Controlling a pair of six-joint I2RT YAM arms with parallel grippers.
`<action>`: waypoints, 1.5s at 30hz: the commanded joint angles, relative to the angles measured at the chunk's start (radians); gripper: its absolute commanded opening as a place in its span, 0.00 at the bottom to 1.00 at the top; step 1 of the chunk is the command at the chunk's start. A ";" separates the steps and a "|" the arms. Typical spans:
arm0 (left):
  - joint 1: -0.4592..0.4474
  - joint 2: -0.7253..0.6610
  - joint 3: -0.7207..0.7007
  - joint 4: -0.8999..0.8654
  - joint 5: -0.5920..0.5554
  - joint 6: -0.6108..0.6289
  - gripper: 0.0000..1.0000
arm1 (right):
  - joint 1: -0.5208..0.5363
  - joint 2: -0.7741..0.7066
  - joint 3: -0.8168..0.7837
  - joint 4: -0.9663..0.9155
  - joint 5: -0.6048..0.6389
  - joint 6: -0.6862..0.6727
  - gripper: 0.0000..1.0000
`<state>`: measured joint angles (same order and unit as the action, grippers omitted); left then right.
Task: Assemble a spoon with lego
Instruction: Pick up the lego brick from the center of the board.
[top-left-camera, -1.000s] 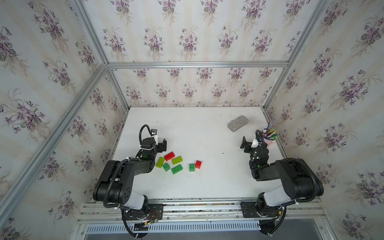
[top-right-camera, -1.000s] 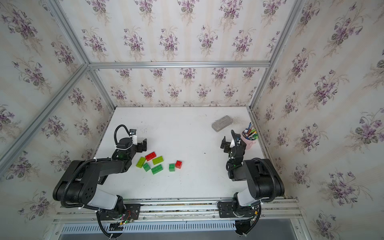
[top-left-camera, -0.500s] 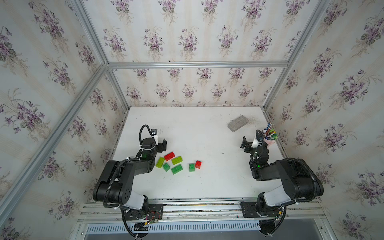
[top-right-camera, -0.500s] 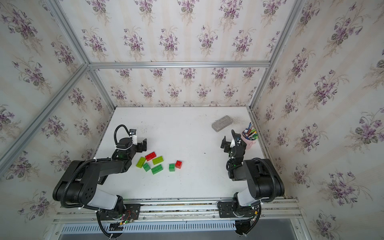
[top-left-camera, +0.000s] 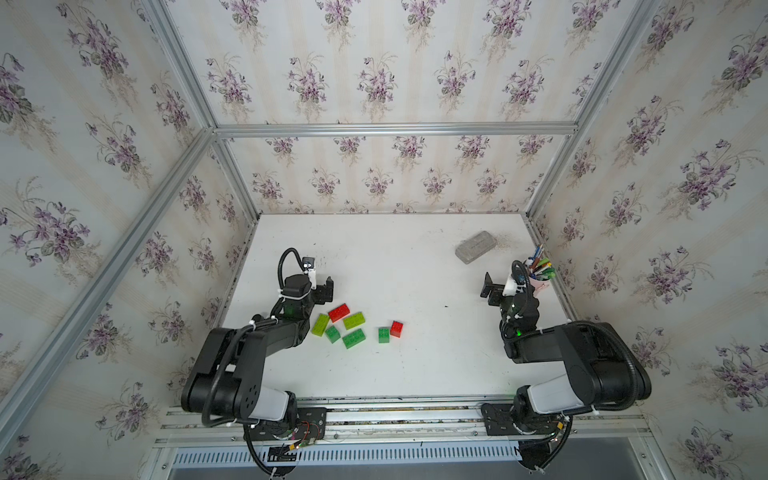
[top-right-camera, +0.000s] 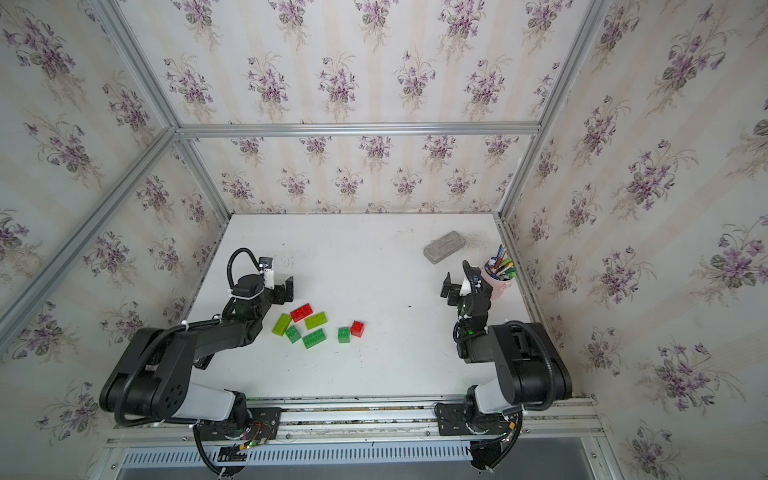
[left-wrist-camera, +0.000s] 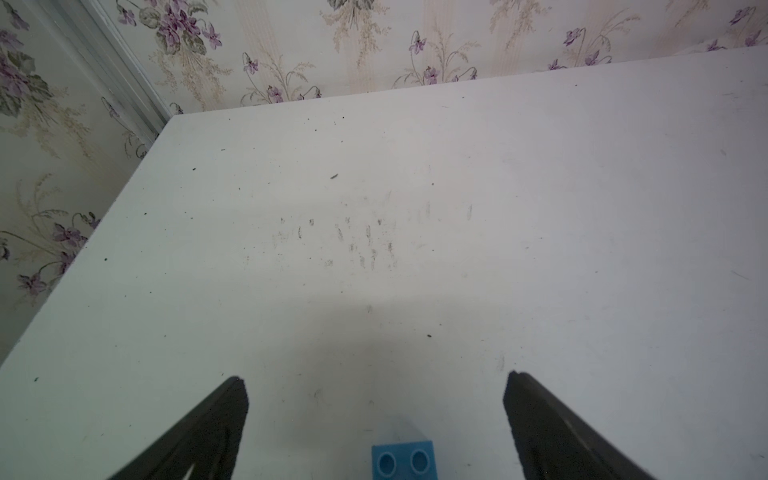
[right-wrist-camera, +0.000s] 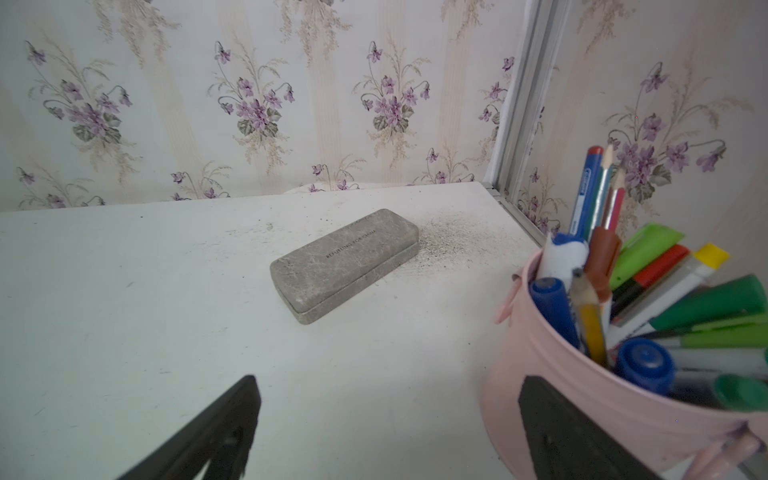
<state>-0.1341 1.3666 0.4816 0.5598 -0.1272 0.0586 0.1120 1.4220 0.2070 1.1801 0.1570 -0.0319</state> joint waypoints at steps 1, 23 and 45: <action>-0.015 -0.143 0.082 -0.234 -0.018 -0.059 0.99 | 0.044 -0.126 0.041 -0.152 -0.125 -0.107 1.00; -0.348 -0.596 -0.102 -0.560 0.040 -0.309 1.00 | 0.657 -0.064 0.366 -0.953 -0.509 -0.427 0.92; -0.372 -0.635 -0.187 -0.561 0.009 -0.375 1.00 | 0.716 0.223 0.607 -1.166 -0.445 -0.497 0.60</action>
<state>-0.5049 0.7303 0.2947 -0.0086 -0.1032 -0.2913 0.8246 1.6287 0.7971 0.0456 -0.2962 -0.4984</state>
